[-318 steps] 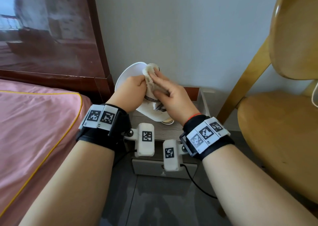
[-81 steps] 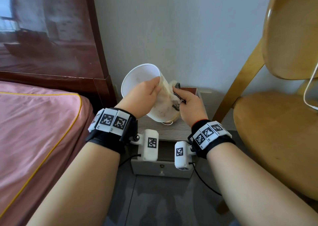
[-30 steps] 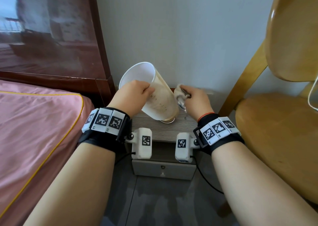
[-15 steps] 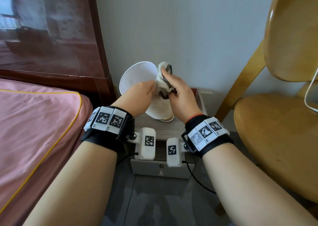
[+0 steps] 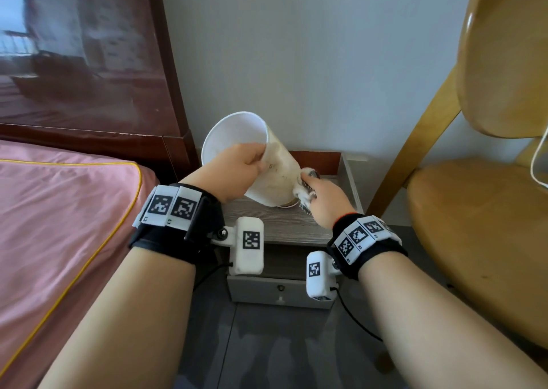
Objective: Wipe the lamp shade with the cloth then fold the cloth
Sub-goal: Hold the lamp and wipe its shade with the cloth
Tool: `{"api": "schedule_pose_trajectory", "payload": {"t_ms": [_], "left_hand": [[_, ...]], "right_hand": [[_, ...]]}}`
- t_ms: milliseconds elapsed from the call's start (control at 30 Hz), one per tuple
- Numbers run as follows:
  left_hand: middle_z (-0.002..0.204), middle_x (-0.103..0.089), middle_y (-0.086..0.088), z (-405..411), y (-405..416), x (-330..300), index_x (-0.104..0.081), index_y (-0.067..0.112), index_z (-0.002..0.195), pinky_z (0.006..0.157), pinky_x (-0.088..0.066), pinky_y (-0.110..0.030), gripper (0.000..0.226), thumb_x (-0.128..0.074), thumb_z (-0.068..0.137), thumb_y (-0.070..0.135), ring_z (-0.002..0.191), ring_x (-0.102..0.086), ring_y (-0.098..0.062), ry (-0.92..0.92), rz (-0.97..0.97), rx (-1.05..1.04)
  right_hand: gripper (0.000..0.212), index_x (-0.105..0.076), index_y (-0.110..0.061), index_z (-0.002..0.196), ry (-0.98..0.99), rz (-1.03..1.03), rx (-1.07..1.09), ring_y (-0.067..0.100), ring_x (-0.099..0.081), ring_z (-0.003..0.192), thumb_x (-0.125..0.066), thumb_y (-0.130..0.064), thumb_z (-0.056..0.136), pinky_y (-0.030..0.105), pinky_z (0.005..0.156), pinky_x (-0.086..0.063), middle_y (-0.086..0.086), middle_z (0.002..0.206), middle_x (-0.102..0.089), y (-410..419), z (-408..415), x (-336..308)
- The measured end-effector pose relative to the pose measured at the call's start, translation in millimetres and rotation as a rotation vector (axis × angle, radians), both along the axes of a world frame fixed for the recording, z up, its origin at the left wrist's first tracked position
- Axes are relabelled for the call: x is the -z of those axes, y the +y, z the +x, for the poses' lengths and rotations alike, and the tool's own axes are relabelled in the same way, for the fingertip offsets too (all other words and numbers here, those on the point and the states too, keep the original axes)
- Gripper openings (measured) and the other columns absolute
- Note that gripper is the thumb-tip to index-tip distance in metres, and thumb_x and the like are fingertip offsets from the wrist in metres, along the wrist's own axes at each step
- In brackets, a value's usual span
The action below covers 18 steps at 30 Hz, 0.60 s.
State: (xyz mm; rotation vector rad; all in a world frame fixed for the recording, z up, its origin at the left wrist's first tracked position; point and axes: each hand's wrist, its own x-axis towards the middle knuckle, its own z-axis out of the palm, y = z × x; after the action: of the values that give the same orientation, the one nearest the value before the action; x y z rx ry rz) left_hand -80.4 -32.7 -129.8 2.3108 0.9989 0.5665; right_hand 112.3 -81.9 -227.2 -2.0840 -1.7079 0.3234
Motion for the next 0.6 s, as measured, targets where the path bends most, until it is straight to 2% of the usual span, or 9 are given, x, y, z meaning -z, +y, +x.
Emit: {"api": "schedule_pose_trajectory", "payload": {"t_ms": [67, 133, 200, 267, 333, 367, 433, 500, 600], "left_hand": [[0.094, -0.066, -0.014, -3.3, 1.6, -2.0, -0.067, 0.004, 0.108, 0.074, -0.041, -0.029, 0.029, -0.043, 0.099, 0.018, 0.080, -0.053, -0.019, 0.002, 0.027, -0.012], [0.074, -0.053, -0.017, -5.8, 2.0, -2.6, -0.064, -0.003, 0.091, 0.065, -0.036, -0.029, 0.032, -0.045, 0.099, 0.022, 0.066, -0.043, -0.017, 0.018, 0.071, -0.027], [0.063, -0.041, -0.009, -6.3, 0.9, -2.9, -0.059, -0.005, 0.080, 0.058, -0.032, -0.029, 0.038, -0.045, 0.099, 0.025, 0.056, -0.035, -0.016, 0.021, 0.099, -0.050], [0.059, -0.038, -0.004, -5.9, 0.7, -2.5, -0.054, -0.004, 0.076, 0.052, -0.029, -0.028, 0.040, -0.043, 0.100, 0.026, 0.052, -0.033, -0.015, 0.030, 0.110, -0.075], [0.058, -0.037, 0.000, -5.4, 2.2, -2.0, -0.047, 0.004, 0.069, 0.050, -0.028, -0.027, 0.038, -0.040, 0.101, 0.024, 0.053, -0.034, -0.016, 0.050, 0.118, -0.094], [0.058, -0.037, 0.000, -5.7, 3.2, -2.3, -0.043, 0.009, 0.065, 0.050, -0.027, -0.027, 0.038, -0.040, 0.101, 0.022, 0.053, -0.034, -0.015, 0.057, 0.118, -0.099], [0.058, -0.038, 0.002, -6.5, 4.6, -2.5, -0.038, 0.015, 0.063, 0.050, -0.027, -0.026, 0.038, -0.039, 0.101, 0.020, 0.052, -0.035, -0.013, 0.066, 0.116, -0.104], [0.058, -0.038, 0.002, -8.1, 4.7, -2.0, -0.038, 0.016, 0.064, 0.050, -0.027, -0.025, 0.037, -0.039, 0.101, 0.019, 0.052, -0.036, -0.011, 0.069, 0.128, -0.109], [0.057, -0.038, 0.003, -8.7, 4.0, -1.3, -0.038, 0.016, 0.065, 0.049, -0.026, -0.025, 0.036, -0.038, 0.102, 0.019, 0.051, -0.036, -0.011, 0.068, 0.168, -0.127]], "right_hand": [[0.053, -0.040, -0.013, 0.140, -0.002, -0.065, 0.021, 0.029, -0.058, 0.100, -0.047, -0.004, 0.088, 0.038, 0.085, -0.048, 0.016, 0.112, -0.062, -3.3, 0.8, 2.4], [0.050, -0.045, -0.013, 0.136, 0.011, -0.076, 0.040, 0.032, -0.059, 0.103, -0.046, -0.004, 0.087, 0.039, 0.086, -0.047, 0.017, 0.111, -0.062, -3.6, 0.0, 0.5], [0.046, -0.050, -0.017, 0.131, 0.015, -0.020, 0.089, 0.034, -0.059, 0.106, -0.045, -0.004, 0.087, 0.041, 0.088, -0.049, 0.015, 0.112, -0.063, -0.5, 0.2, -5.3], [0.048, -0.050, -0.017, 0.133, 0.067, 0.038, 0.138, 0.036, -0.059, 0.107, -0.043, -0.002, 0.088, 0.043, 0.090, -0.049, 0.016, 0.117, -0.062, 3.5, -0.3, -13.1], [0.055, -0.047, -0.016, 0.137, 0.141, 0.065, 0.137, 0.036, -0.061, 0.101, -0.042, 0.005, 0.087, 0.046, 0.089, -0.051, 0.019, 0.117, -0.062, 5.6, -0.5, -20.7], [0.057, -0.046, -0.018, 0.138, 0.196, 0.102, 0.144, 0.033, -0.062, 0.096, -0.042, 0.006, 0.086, 0.044, 0.087, -0.052, 0.017, 0.115, -0.063, 5.2, -0.6, -23.4], [0.057, -0.048, -0.023, 0.138, 0.303, 0.219, 0.186, 0.021, -0.059, 0.091, -0.040, 0.004, 0.088, 0.033, 0.083, -0.051, 0.007, 0.115, -0.064, 3.4, -0.2, -29.0], [0.053, -0.050, -0.022, 0.138, 0.342, 0.320, 0.216, 0.016, -0.055, 0.100, -0.041, 0.000, 0.090, 0.026, 0.086, -0.043, 0.007, 0.121, -0.062, 3.1, 0.0, -34.4], [0.049, -0.052, -0.018, 0.136, 0.439, 0.451, 0.184, 0.019, -0.056, 0.110, -0.045, -0.009, 0.089, 0.025, 0.091, -0.041, 0.010, 0.127, -0.061, 1.6, -3.4, -44.5]]}}
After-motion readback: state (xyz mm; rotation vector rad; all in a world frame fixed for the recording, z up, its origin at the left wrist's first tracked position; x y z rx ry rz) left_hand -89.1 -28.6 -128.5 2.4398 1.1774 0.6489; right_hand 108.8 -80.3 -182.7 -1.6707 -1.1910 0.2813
